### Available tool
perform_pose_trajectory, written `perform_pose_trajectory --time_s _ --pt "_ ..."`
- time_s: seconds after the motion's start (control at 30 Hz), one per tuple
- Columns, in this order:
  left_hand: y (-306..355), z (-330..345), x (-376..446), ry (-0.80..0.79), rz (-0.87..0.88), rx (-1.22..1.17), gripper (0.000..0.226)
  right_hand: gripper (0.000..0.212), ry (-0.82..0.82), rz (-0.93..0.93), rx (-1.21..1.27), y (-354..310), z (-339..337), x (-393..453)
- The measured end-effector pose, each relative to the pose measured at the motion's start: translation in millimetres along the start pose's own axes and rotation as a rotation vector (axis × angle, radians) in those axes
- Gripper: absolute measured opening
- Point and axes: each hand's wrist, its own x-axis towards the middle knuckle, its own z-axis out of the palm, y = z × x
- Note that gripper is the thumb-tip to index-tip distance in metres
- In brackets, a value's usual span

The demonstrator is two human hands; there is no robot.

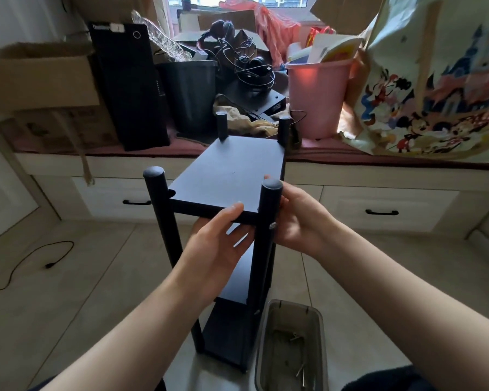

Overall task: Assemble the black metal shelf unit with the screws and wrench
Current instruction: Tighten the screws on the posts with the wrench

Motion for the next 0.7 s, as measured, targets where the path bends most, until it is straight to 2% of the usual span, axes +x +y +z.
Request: perform_pose_trajectory --time_s 0.07,0.17,0.23,0.3,0.37,0.43,0.47,0.5,0.57,0.6,0.63,0.67,0.7 --pt "1.4 1.4 0.2 0.036 0.015 0.008 0.016 0.024 0.010 -0.028 0.057 1.4 4.0 1.9" --pt "3.8 3.6 -1.5 0.110 0.037 0.104 0.040 0.027 -0.032 -0.025 0.139 0.3 2.2 1.4" --pt "9.2 6.3 -6.3 0.201 0.031 0.272 0.052 0.030 -0.042 -0.029 0.152 -0.3 0.2 1.4" --pt "17.6 7.4 -12.7 0.282 0.024 0.525 0.055 0.023 -0.054 -0.029 0.157 -0.4 1.8 0.7" --pt "26.5 5.5 -20.1 0.359 0.091 0.775 0.064 0.014 -0.064 -0.039 0.140 -1.0 3.4 2.1" --pt "32.4 -1.2 -27.2 0.443 0.324 1.077 0.075 0.036 -0.066 -0.043 0.113 -2.3 5.7 0.5" --pt "34.3 -4.7 -29.4 0.469 0.490 1.214 0.077 0.040 -0.063 -0.049 0.115 -2.5 6.8 -0.7" --pt "36.0 -7.3 -29.9 0.471 0.672 1.312 0.074 0.037 -0.081 -0.047 0.128 -3.0 7.2 -1.3" --pt "37.5 -6.4 -27.0 0.423 1.016 1.458 0.058 0.012 -0.092 -0.053 0.115 -2.7 6.7 -1.8" --pt "37.1 -4.1 -23.8 0.381 1.148 1.512 0.047 0.016 -0.090 -0.061 0.108 -2.6 6.8 -2.7" --pt "35.9 -2.4 -19.4 0.326 1.217 1.554 0.038 0.024 -0.089 -0.057 0.105 -2.9 6.1 -3.6" --pt "33.7 -0.1 -14.9 0.277 1.210 1.596 0.036 0.024 -0.101 -0.053 0.114 -2.8 5.7 -4.1" --pt "31.0 2.0 -11.0 0.241 1.151 1.645 0.045 0.018 -0.116 -0.051 0.120 -2.8 6.0 -4.0"
